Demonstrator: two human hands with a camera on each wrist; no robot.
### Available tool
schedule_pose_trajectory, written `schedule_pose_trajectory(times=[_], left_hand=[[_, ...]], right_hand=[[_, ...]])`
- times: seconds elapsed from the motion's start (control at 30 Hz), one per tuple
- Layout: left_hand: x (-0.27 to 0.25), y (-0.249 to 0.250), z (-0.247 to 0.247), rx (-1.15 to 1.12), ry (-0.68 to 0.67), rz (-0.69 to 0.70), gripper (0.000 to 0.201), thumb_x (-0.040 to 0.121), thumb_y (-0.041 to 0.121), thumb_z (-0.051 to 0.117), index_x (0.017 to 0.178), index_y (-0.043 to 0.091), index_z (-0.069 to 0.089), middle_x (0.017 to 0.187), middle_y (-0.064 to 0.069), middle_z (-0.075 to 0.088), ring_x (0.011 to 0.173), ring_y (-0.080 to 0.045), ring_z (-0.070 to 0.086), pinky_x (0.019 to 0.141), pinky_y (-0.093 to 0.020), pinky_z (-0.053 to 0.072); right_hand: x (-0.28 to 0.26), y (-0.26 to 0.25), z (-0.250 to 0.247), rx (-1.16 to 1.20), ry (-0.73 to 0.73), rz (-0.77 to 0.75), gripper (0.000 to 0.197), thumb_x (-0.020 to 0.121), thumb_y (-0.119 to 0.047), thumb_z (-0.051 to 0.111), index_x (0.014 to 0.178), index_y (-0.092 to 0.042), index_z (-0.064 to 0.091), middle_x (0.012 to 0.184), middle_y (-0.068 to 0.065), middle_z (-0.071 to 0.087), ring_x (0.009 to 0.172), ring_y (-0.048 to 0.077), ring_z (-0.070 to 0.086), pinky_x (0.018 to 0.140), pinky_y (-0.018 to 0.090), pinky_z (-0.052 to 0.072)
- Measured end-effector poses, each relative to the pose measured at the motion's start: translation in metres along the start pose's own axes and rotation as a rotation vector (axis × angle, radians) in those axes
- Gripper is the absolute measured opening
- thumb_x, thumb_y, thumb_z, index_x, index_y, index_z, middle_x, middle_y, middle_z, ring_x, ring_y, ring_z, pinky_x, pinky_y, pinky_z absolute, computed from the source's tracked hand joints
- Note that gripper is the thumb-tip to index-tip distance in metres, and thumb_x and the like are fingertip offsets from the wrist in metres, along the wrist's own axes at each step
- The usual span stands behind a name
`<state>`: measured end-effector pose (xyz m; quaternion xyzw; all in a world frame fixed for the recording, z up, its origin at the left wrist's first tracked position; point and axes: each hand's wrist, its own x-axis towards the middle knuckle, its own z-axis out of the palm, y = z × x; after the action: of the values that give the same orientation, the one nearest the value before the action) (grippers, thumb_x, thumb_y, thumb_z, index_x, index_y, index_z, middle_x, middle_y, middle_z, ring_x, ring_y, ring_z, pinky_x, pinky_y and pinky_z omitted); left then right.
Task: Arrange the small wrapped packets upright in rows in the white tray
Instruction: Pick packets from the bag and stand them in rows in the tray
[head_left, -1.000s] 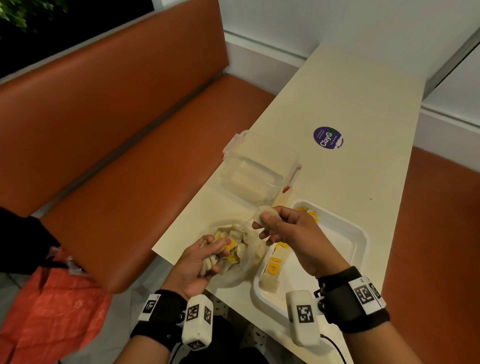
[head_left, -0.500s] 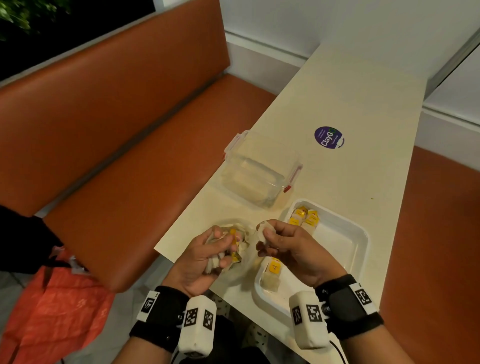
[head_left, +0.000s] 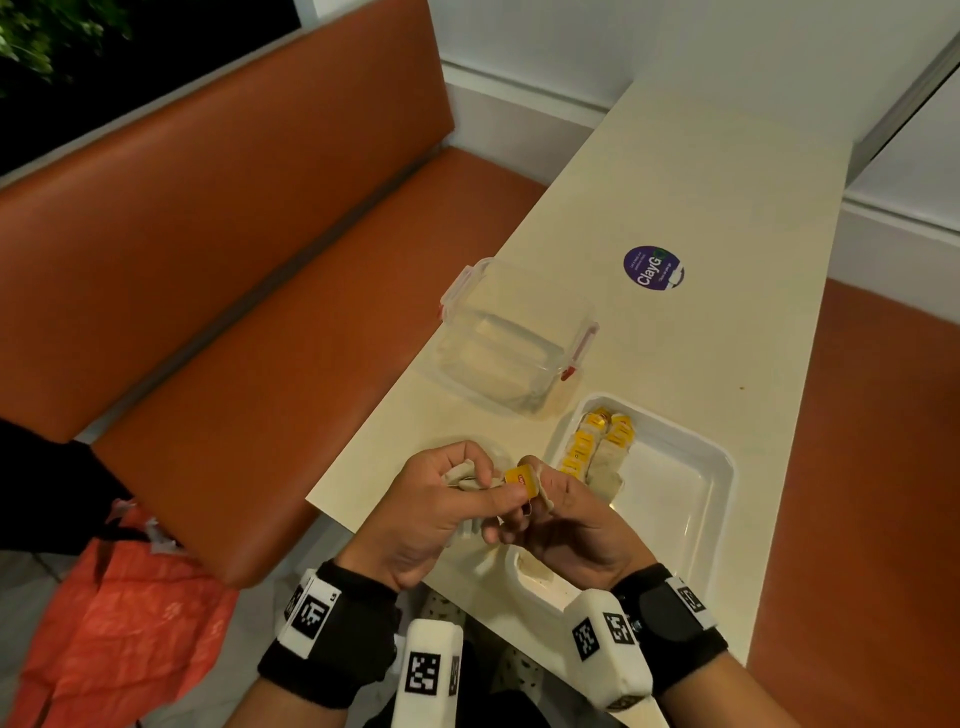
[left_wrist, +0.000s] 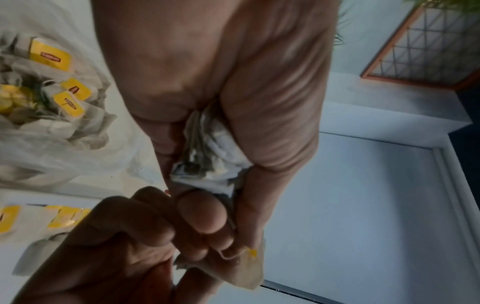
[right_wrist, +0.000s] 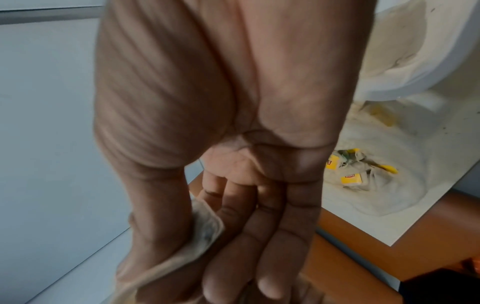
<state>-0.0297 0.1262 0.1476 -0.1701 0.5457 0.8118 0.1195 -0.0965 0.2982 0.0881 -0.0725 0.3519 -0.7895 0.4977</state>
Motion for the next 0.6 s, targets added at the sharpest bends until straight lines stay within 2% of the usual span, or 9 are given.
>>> schedule_pose_trajectory(times=[0.1,0.17,0.23,0.3,0.37,0.4,0.43,0.5,0.6], left_hand=[[0.003,-0.003,0.003,0.062,0.02,-0.009,0.032,0.076,0.004,0.086,0.072,0.013,0.055,0.082,-0.028,0.063,0.065,-0.029,0.064,0.052,-0.032,0.05],[0.004,-0.005,0.005,0.077,0.016,-0.021,0.032,0.075,0.005,0.087,0.07,0.014,0.057,0.082,-0.026,0.063,0.068,-0.031,0.063,0.052,-0.032,0.049],[0.005,-0.008,0.009,0.082,0.001,-0.035,0.032,0.076,0.004,0.086,0.07,0.015,0.057,0.083,-0.026,0.064,0.07,-0.03,0.064,0.052,-0.032,0.049],[0.006,-0.012,0.013,0.08,-0.008,-0.038,0.033,0.078,0.004,0.086,0.069,0.016,0.057,0.086,-0.027,0.067,0.071,-0.03,0.066,0.052,-0.031,0.048],[0.007,-0.014,0.017,0.094,0.006,-0.037,0.033,0.08,0.003,0.085,0.07,0.015,0.056,0.088,-0.026,0.071,0.071,-0.029,0.067,0.052,-0.031,0.048],[0.008,-0.015,0.019,0.105,0.011,-0.035,0.034,0.081,0.003,0.085,0.069,0.016,0.055,0.088,-0.025,0.072,0.071,-0.029,0.068,0.053,-0.031,0.048],[0.009,-0.016,0.021,0.117,0.015,-0.033,0.034,0.081,0.004,0.085,0.069,0.016,0.055,0.088,-0.024,0.073,0.071,-0.029,0.068,0.053,-0.031,0.047],[0.01,-0.017,0.024,0.139,0.027,-0.035,0.036,0.08,0.004,0.085,0.067,0.018,0.056,0.085,-0.023,0.074,0.073,-0.03,0.069,0.053,-0.032,0.047],[0.012,-0.019,0.026,0.165,0.049,-0.036,0.037,0.079,0.006,0.087,0.065,0.021,0.056,0.084,-0.026,0.073,0.073,-0.029,0.069,0.055,-0.032,0.046]], right_hand=[[-0.005,0.003,-0.004,0.021,0.06,-0.005,0.03,0.082,-0.034,0.087,0.082,-0.017,0.062,0.085,0.011,0.065,0.083,0.035,0.063,0.092,0.055,0.031],[-0.008,0.002,-0.007,0.051,0.065,-0.02,0.027,0.083,-0.032,0.085,0.083,-0.019,0.062,0.089,0.011,0.069,0.085,0.036,0.064,0.092,0.054,0.032],[-0.01,0.001,-0.01,0.059,0.043,-0.026,0.013,0.09,-0.015,0.072,0.084,-0.019,0.061,0.089,0.009,0.071,0.083,0.037,0.069,0.091,0.051,0.034],[-0.011,0.001,-0.016,0.067,0.058,0.0,0.021,0.093,0.001,0.057,0.087,-0.018,0.063,0.088,0.01,0.072,0.081,0.035,0.07,0.092,0.051,0.036],[-0.013,-0.002,-0.017,0.077,0.082,0.014,0.02,0.088,-0.001,0.071,0.1,-0.015,0.064,0.095,0.013,0.068,0.079,0.032,0.065,0.097,0.054,0.033],[-0.015,-0.001,-0.02,0.082,0.092,0.004,0.032,0.082,-0.006,0.082,0.106,-0.014,0.062,0.099,0.014,0.066,0.078,0.028,0.062,0.098,0.054,0.032],[-0.016,-0.001,-0.022,0.065,0.115,0.01,0.042,0.076,-0.011,0.089,0.108,-0.013,0.061,0.1,0.013,0.064,0.076,0.025,0.061,0.096,0.052,0.036],[-0.02,-0.003,-0.024,0.037,0.17,0.016,0.048,0.069,-0.018,0.095,0.102,-0.015,0.06,0.094,0.011,0.064,0.075,0.021,0.059,0.085,0.037,0.046],[-0.025,-0.004,-0.029,-0.018,0.259,0.017,0.032,0.081,-0.013,0.085,0.094,-0.016,0.056,0.084,0.006,0.065,0.071,0.017,0.06,0.071,0.028,0.042]])
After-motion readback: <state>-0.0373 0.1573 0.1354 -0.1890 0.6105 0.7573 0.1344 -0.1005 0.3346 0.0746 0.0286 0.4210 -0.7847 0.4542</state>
